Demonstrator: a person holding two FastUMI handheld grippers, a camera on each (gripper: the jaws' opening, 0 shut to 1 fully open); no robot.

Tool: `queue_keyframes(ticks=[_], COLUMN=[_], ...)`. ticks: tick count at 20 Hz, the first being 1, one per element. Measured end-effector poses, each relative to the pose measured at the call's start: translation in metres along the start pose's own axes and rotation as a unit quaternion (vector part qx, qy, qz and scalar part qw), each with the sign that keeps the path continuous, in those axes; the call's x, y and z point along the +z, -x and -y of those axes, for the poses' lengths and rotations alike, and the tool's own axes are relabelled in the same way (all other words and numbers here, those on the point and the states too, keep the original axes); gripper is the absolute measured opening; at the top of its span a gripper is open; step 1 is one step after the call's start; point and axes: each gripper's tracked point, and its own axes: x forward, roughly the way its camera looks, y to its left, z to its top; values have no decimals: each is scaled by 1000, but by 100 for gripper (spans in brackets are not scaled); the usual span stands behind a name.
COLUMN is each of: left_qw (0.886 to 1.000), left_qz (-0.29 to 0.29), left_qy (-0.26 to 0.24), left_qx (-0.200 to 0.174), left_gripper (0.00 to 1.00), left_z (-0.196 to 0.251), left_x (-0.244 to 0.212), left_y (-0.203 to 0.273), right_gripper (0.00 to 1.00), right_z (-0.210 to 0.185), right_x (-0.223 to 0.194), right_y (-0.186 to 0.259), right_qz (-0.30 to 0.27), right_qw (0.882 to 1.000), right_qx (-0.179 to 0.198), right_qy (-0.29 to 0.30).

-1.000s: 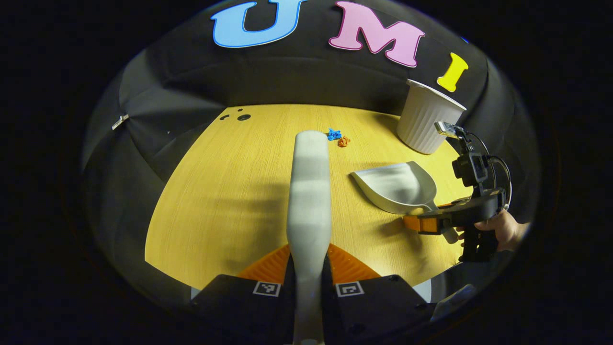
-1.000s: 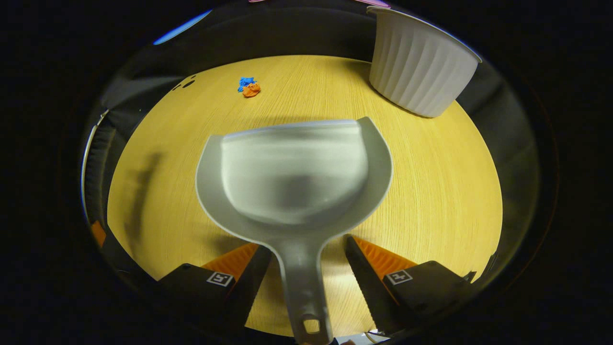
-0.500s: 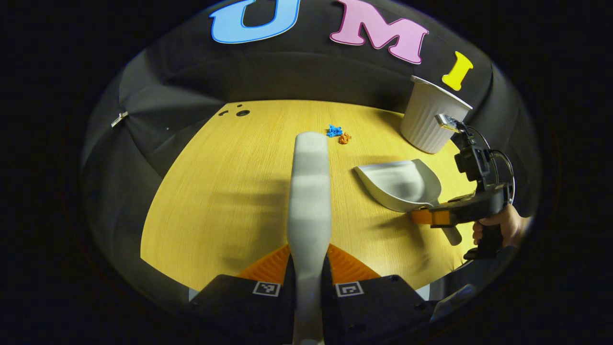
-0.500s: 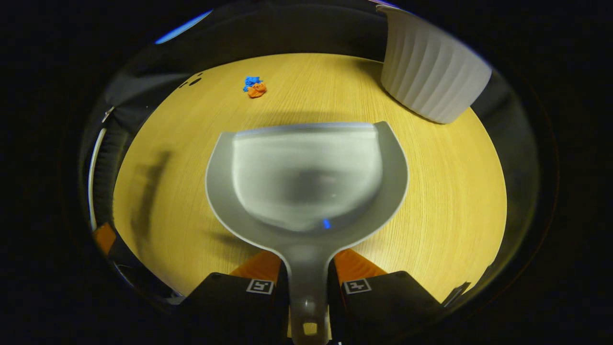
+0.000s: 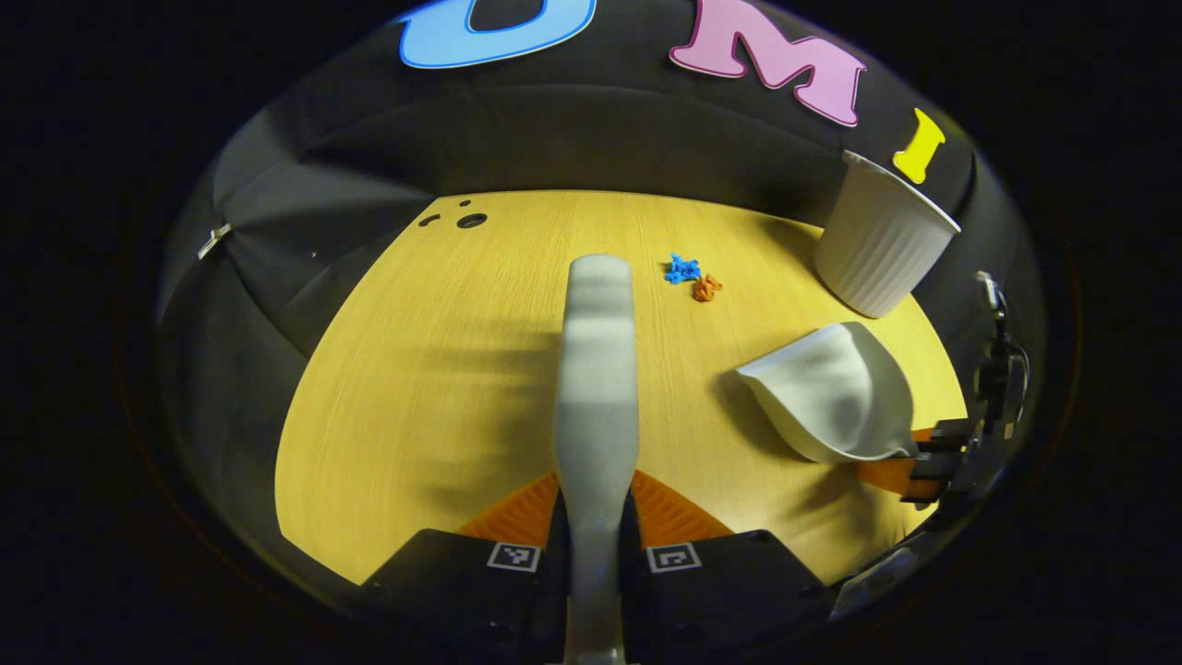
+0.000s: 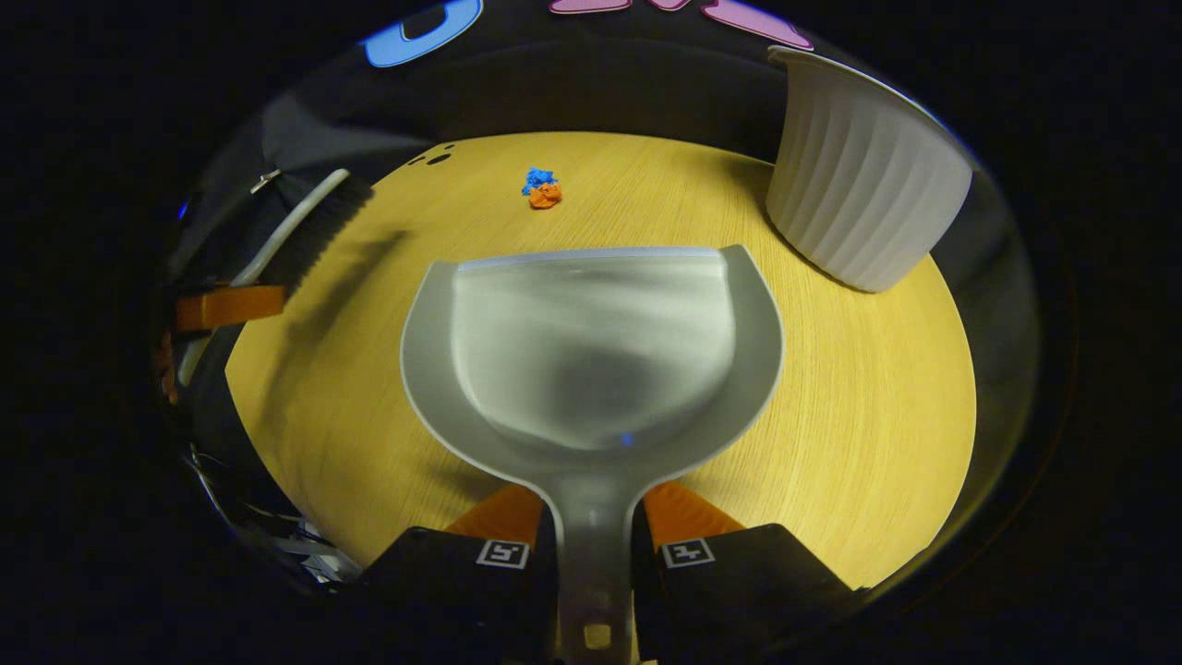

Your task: Pick up the small broom and dustpan from the desktop, sweep the trash into the dustpan with the broom, and then empty the trash into the garbage bin.

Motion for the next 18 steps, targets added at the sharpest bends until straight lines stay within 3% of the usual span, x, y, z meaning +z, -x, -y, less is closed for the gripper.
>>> queue_keyframes(ticks=[4, 11, 13, 16, 18], left_qw=[999, 992, 984, 968, 958], left_qz=[-24, -47, -54, -62, -63], left_qy=[-35, -114, -168, -241, -279], left_qx=[0, 3, 9, -5, -16], left_gripper=[27, 29, 26, 28, 28], left_z=[-7, 8, 13, 23, 29], left_x=[36, 105, 115, 129, 139], left_y=[-47, -134, -153, -168, -172], right_gripper=[36, 35, 39, 35, 39], right_z=[14, 30, 35, 40, 42], right_x=[4, -3, -5, -6, -10], right_y=[7, 1, -4, -8, -12], right_qz=[1, -29, -35, -42, -47], right_qw=[999, 998, 998, 998, 997], right_qx=[19, 30, 31, 38, 45], right_qy=[38, 43, 43, 37, 42])
